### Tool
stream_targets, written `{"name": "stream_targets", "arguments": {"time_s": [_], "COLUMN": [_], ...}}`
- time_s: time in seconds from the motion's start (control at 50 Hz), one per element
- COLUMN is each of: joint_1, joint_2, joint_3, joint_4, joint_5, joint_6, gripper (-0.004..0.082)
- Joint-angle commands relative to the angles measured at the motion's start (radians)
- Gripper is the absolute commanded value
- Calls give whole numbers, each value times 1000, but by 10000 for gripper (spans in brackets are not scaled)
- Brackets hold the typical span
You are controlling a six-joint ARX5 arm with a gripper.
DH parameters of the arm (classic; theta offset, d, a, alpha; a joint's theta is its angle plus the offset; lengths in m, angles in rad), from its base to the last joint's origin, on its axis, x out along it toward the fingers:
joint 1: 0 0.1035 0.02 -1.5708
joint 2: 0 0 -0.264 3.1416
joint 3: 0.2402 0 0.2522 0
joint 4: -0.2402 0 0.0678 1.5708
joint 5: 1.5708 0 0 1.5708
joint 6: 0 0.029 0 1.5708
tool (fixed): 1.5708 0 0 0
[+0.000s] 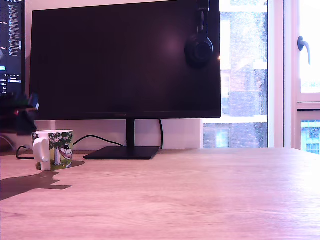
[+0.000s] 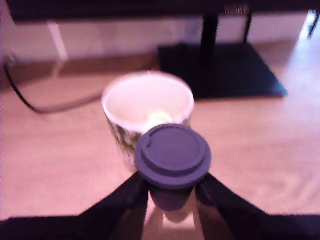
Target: Pick up the coffee capsules from the table one by one and drop them inside the nearest coffee cup
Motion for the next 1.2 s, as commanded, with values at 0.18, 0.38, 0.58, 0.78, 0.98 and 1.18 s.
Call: {"name": "stream_targets", "arguments": {"time_s": [0.18,0.38,0.58,0.78,0.98,1.18], "joint_1": [-2,9,11,16,23,24], "joint_2": [-2,41,117,227,323,372], "joint_3": [137,263,393,541,674,768], "joint_4": [-154,-306,-417,-558,-683,-826], "joint_5": [13,12,28,37,37,37], "joint_6": [5,5,8,15,24,25], "gripper": [143,143,143,143,143,143]}}
